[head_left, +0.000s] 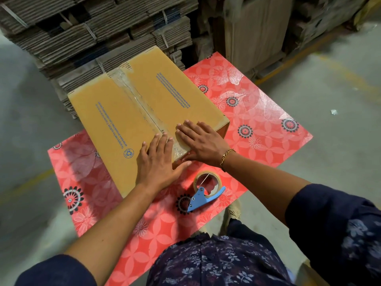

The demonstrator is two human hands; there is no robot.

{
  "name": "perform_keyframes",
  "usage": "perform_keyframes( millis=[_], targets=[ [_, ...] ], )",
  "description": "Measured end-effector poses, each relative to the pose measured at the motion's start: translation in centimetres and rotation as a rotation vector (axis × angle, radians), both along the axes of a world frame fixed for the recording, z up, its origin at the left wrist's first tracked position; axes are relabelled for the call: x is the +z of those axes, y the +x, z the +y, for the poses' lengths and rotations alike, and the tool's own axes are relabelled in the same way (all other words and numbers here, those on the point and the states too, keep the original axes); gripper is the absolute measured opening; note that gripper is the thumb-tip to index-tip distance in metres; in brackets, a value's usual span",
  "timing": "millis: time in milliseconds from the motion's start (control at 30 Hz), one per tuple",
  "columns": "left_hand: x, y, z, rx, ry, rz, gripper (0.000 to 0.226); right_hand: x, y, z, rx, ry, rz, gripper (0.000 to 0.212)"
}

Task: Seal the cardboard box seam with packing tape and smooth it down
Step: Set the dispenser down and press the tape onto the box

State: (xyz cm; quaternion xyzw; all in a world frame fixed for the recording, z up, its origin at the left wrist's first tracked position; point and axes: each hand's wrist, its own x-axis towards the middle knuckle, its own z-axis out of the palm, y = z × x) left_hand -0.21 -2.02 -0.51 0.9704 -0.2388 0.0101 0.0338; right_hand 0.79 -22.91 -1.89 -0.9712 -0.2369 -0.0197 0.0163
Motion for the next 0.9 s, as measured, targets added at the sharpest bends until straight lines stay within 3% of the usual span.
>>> perform_keyframes(
  millis=[367,767,900],
  targets=[
    [-0.1,0.2,-0.4,-0.018,0.098,-0.002,0.072,0.7,-0.1,-0.1,0.007,-0.044,0.040,0.090],
    [0.6,0.4,-0.6,-0.019,0.179,0.140,0.083,2.6,0.4,-0.8,0.060,-0.061,0.192,0.080],
    [0.7,0.5,0.4,-0.038,0.158,0.157,0.089,3.5,1.5,-0.6,0.057,-0.070,0.221,0.089]
  ],
)
